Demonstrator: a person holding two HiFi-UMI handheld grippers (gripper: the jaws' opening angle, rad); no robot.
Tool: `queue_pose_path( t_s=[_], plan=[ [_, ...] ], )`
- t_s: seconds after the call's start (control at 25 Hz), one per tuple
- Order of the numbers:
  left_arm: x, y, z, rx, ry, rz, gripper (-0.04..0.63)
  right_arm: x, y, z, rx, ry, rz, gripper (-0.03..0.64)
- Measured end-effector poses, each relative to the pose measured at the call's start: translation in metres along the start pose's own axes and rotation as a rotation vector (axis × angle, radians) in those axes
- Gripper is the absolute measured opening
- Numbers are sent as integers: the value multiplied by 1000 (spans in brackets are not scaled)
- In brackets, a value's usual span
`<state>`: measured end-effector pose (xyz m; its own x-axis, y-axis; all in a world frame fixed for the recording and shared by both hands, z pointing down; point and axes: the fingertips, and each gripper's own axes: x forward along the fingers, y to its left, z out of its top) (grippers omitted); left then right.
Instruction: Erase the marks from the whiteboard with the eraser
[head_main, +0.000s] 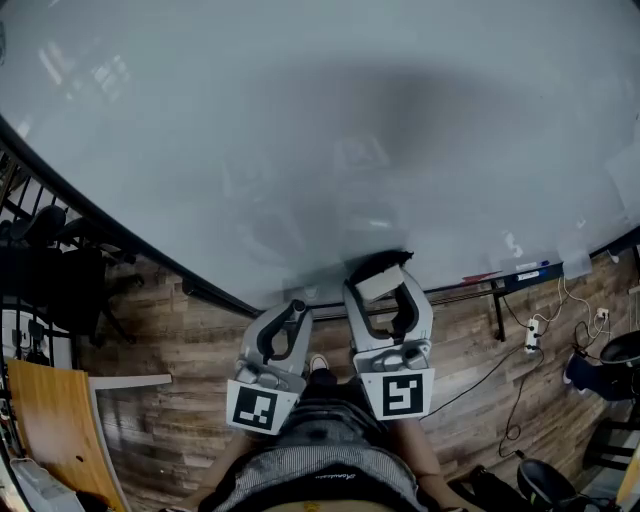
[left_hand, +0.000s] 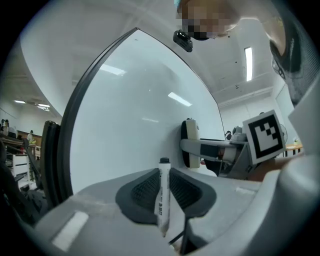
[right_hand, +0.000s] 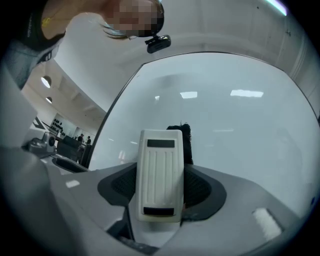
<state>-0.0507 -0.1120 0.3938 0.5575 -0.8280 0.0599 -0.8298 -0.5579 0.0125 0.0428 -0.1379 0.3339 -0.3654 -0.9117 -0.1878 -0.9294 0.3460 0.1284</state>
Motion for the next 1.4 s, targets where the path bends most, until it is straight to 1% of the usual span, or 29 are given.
queue_pose_path(
  t_s=[0.2, 0.28, 0.52, 0.64, 0.8, 1.08, 1.4],
  plan=[
    [11, -12, 2, 1, 0, -29, 71, -15, -56, -9, 14, 20, -125, 261],
    [14, -16, 1, -1, 2, -36, 71, -20, -69, -13, 19, 26, -151, 261],
    [18, -17, 2, -6, 0, -43, 71, -20, -71, -12, 40, 17, -179, 261],
    [18, -15, 2, -9, 1, -41, 71, -19, -68, -12, 33, 20, -174, 262],
    [14, -10, -2, -3, 5, -38, 71, -14, -51, -9, 22, 10, -140, 262],
    [2, 2, -1, 7, 7, -23, 71, 3, 7, 2, 8, -23, -22, 262],
    [-19, 21, -5, 3, 12, 49, 71, 19, 73, 13, 8, -59, 156, 261]
  ],
)
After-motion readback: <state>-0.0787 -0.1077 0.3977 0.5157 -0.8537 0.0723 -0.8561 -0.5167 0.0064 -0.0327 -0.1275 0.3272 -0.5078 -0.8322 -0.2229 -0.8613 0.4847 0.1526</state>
